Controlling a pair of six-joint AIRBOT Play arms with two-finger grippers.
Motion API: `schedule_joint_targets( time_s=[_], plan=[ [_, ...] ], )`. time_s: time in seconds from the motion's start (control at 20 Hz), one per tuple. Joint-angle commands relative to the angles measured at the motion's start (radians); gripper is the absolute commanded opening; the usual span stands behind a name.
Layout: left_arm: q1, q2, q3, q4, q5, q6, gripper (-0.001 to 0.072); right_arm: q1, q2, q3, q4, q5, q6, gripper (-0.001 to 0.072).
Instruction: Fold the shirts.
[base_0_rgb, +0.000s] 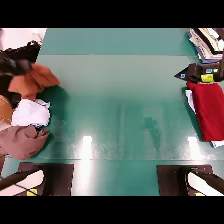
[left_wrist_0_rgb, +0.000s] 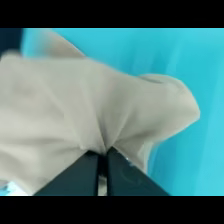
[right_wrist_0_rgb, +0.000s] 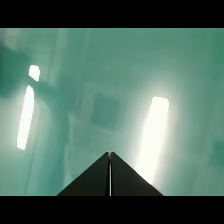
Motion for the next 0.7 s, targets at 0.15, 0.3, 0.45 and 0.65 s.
schedule_joint_targets(
  time_s=[0.15, 0.3, 0.45, 0.65],
  plan=[
    [-0.244, 0.301, 0.158, -0.045, -0.122, 0.008, 0.0024, -0.003, 0.136, 0.001, 0.026, -0.217, 0.000, 0.0013],
    [-0.438, 0.295, 0.130, -0.047, -0.151, -0.053, 0.0024, -0.003, 0.198, 0.001, 0.026, -0.275, 0.000, 0.0012],
    [-0.628, 0.227, 0.035, -0.084, -0.113, -0.106, 0.0025, -0.003, 0.235, 0.001, 0.024, -0.281, 0.000, 0.0013],
    [-0.832, 0.076, -0.080, -0.165, 0.030, -0.076, 0.0093, -0.003, 0.254, 0.001, 0.021, -0.280, 0.000, 0.0013]
  ],
)
